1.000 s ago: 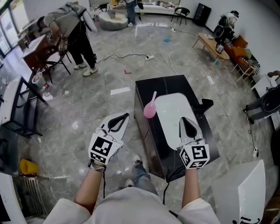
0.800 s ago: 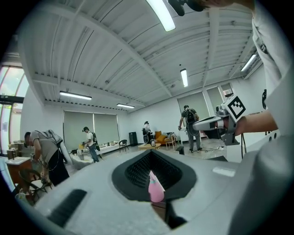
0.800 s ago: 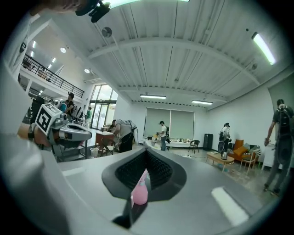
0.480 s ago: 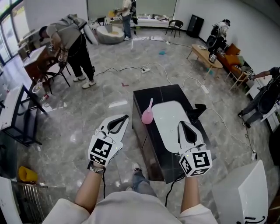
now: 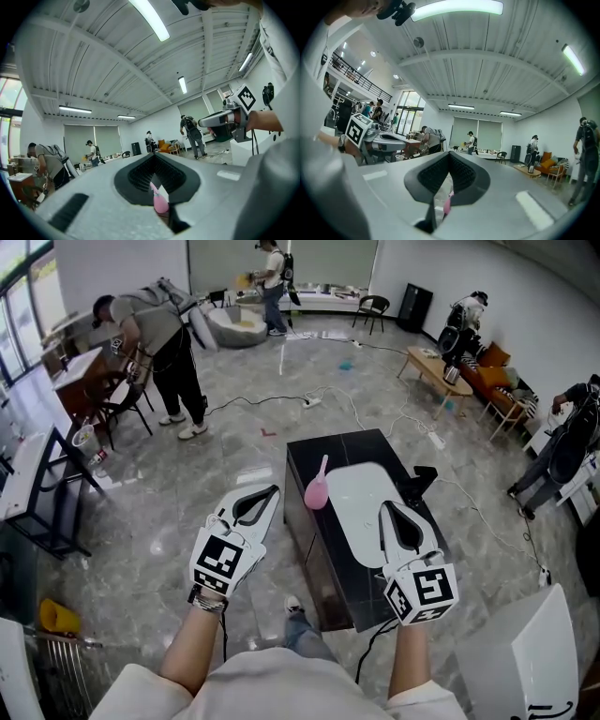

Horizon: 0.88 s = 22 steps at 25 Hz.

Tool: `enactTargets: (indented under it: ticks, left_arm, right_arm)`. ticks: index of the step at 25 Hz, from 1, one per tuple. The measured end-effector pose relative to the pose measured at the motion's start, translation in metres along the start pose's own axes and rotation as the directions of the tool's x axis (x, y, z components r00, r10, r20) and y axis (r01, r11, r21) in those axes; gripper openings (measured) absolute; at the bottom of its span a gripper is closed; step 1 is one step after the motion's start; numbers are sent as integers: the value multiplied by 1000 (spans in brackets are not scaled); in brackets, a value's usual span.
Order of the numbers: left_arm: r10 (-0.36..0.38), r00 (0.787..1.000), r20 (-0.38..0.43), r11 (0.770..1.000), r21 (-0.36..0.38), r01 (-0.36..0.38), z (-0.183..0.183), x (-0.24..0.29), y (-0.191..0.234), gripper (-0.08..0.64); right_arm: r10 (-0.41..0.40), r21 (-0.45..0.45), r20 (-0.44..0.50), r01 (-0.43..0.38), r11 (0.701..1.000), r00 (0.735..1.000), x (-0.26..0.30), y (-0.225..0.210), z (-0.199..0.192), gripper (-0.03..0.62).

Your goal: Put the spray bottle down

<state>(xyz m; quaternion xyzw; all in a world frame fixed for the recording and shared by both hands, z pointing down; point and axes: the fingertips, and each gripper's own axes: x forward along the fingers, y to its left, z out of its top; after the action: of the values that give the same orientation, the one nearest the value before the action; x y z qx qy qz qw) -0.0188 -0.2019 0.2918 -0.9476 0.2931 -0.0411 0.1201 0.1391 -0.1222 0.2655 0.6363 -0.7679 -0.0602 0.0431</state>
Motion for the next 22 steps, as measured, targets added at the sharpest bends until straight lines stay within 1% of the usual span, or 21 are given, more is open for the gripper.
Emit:
enactTargets:
  ticks: [9,22]
  left_arm:
    - [2,1000,-1,1000,4,-2,3,-7,-6,5]
    - [1,1000,-5,1000,4,-1,5,-5,-15,6]
  right_arm:
    - [29,-2,-22,-29,1000,999,-2,8,-2,6]
    - [29,-4,-41,-29,1000,999,-6,3,-6,5]
